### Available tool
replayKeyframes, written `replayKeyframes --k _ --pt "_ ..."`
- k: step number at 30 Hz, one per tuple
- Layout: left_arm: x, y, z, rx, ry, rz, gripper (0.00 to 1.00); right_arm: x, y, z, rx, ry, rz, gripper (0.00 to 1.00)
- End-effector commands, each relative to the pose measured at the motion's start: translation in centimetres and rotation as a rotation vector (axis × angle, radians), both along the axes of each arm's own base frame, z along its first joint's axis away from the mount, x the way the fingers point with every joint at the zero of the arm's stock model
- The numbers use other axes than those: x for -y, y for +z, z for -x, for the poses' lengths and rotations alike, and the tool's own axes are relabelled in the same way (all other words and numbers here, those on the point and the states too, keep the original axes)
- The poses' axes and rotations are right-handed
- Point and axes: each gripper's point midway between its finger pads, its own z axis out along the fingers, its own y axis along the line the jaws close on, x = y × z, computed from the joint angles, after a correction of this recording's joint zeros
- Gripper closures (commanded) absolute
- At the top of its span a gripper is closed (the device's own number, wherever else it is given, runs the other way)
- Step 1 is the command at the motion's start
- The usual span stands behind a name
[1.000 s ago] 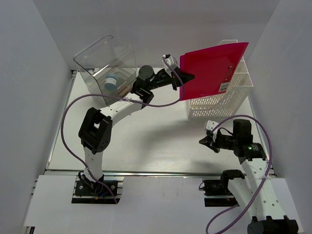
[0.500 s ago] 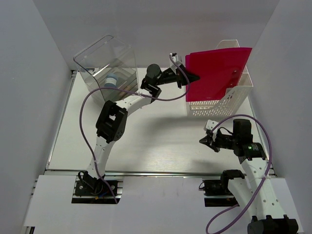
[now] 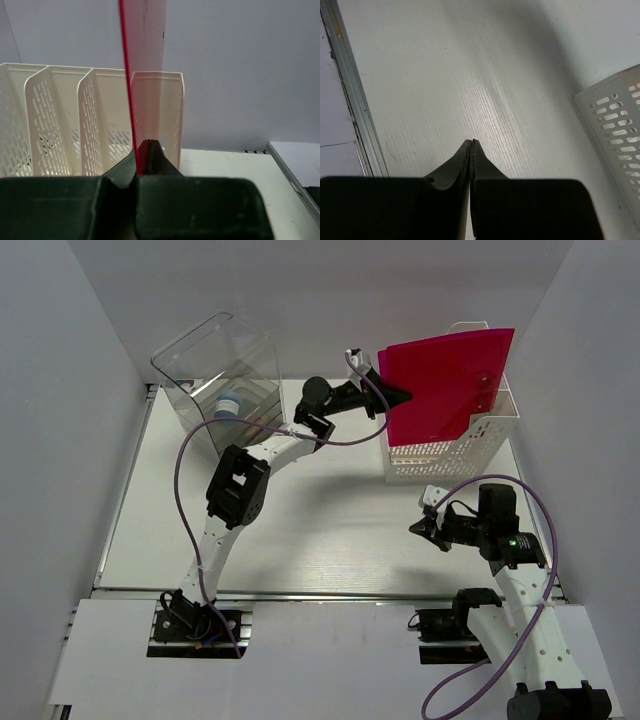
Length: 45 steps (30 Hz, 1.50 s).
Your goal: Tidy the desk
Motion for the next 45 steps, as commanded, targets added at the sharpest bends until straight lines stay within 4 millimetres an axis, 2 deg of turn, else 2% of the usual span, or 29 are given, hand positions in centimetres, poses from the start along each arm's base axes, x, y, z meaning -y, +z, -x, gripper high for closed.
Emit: replayKeyframes --k 1,8,17,18,20,21,22,23,24,25,27,28,29,30,31,32,34,36,38,39,41,42,44,45 --pt "-0.5 4.0 -0.1 0.065 0.022 0.092 1.0 -0.1 0.4 -0.3 0.025 0.004 -0.007 0.98" --pt "0.8 2.4 0.2 0.032 -0.002 0.096 1.0 0.0 0.6 -0.3 0.031 0.002 -0.008 0.98" --pt "1.2 0.4 -0.1 0.006 -0.01 0.064 1.0 0.0 0.5 -0.3 0.028 0.002 -0.007 0.98" --pt "1.3 -0.4 -0.1 -0.004 -0.013 0.047 1.0 0.0 0.6 -0.4 0.031 0.0 -0.006 0.98" --pt "1.1 -0.5 0.1 -0.004 -0.006 0.033 1.0 0.0 0.5 -0.3 0.031 0.002 -0.006 0.98" --pt "1.5 -1.7 0.5 -0.029 -0.01 0.012 1.0 0.0 0.6 -0.3 0.032 0.002 -0.006 0.97" --pt "1.2 -1.4 0.7 -0.028 -0.006 0.011 1.0 -0.1 0.5 -0.3 0.029 0.005 -0.006 0.96" --pt "1.1 -1.7 0.6 -0.027 0.007 0.006 0.98 0.0 0.5 -0.3 0.028 0.003 -0.006 0.96" --pt "1.0 -2.8 0.6 -0.052 0.018 -0.012 0.9 0.0 0.5 -0.3 0.03 0.004 -0.006 0.96" --pt "1.2 -2.2 1.1 -0.038 0.021 -0.008 0.71 0.0 0.5 -0.4 0.031 -0.001 -0.005 0.95" --pt "1.1 -2.5 0.8 -0.057 0.048 -0.023 0.57 0.0 0.4 -0.4 0.025 0.001 -0.004 0.93" --pt "1.4 -2.1 1.0 -0.042 0.054 -0.026 0.51 0.1 0.3 -0.4 0.02 -0.002 -0.004 0.92" --pt "1.4 -1.7 0.9 -0.035 0.062 -0.027 0.41 0.0 0.3 -0.4 0.022 -0.001 -0.004 0.92" --pt "1.9 -1.3 1.2 -0.037 0.058 -0.032 0.38 0.1 0.3 -0.4 0.023 -0.003 -0.003 0.89" --pt "1.9 -0.7 1.1 -0.022 0.065 -0.03 0.3 0.1 0.3 -0.4 0.022 -0.003 -0.003 0.88" --pt "2.3 -0.1 1.4 -0.019 0.065 -0.028 0.26 0.1 0.4 -0.5 0.026 -0.006 -0.003 0.87" --pt "2.2 1.4 0.9 -0.012 0.093 -0.01 0.23 0.2 0.2 -0.5 0.021 -0.009 -0.002 0.83" --pt "2.1 3.5 1.5 0.007 0.103 0.02 0.19 0.3 0.2 -0.5 0.018 -0.015 -0.002 0.79" --pt "1.3 6.6 1.8 0.03 0.131 0.066 0.17 0.4 0.1 -0.6 0.017 -0.018 -0.003 0.76" --pt "1.0 7.5 1.9 0.034 0.139 0.075 0.16 0.5 0.1 -0.7 0.016 -0.024 -0.002 0.75" --pt "0.3 9.8 2.2 0.052 0.167 0.089 0.16 0.5 0.1 -0.7 0.009 -0.027 -0.005 0.75" --pt "0.2 10.4 2.2 0.07 0.177 0.082 0.2 0.6 0.1 -0.7 0.01 -0.028 -0.005 0.75" --pt "0.1 11.5 2.4 0.076 0.179 0.058 0.35 0.6 0.0 -0.7 0.005 -0.031 -0.009 0.74" --pt "0.0 11.6 2.4 0.082 0.184 0.047 0.47 0.6 0.1 -0.7 0.006 -0.028 -0.01 0.75"
